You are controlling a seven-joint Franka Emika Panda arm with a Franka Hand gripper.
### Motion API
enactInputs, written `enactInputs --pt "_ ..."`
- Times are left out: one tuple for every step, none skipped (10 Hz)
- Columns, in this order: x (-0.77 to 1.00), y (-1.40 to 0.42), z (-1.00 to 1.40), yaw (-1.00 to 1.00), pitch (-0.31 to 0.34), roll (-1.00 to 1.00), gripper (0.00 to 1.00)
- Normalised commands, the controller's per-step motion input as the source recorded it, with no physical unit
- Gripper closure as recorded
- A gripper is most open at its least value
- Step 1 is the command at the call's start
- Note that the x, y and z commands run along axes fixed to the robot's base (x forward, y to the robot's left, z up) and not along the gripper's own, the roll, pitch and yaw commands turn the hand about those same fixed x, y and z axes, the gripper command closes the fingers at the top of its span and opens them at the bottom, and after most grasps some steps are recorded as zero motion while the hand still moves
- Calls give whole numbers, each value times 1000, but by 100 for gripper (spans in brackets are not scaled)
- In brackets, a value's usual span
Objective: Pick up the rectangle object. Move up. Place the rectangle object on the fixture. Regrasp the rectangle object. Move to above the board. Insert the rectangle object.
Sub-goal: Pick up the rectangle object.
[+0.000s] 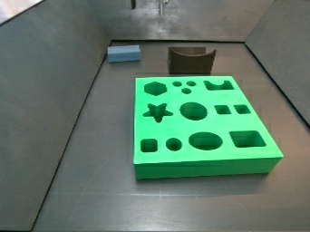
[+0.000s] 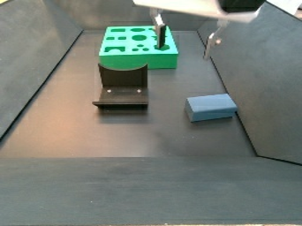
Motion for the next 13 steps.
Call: enactInputs --pt "-9 63 -320 -866 -91 0 0" --pt "0 94 -340 -863 -90 0 0" --pt "0 117 -363 -849 -87 0 0" --pt "0 194 -411 -797 -60 0 0" --pt "0 254 -443 -686 0 101 0" --pt "0 234 -420 -689 -3 97 0" --pt "0 229 -411 -703 -20 74 0" --pt "-51 149 -363 -720 -54 40 0" --pt "-31 83 -323 -726 -74 0 0" --pt "-83 31 -311 -666 -94 0 0" --pt "-83 9 -374 -654 -124 -66 0" --pt "-74 63 -366 -640 -134 -130 0" --pt "-46 114 -351 -597 -147 -191 0"
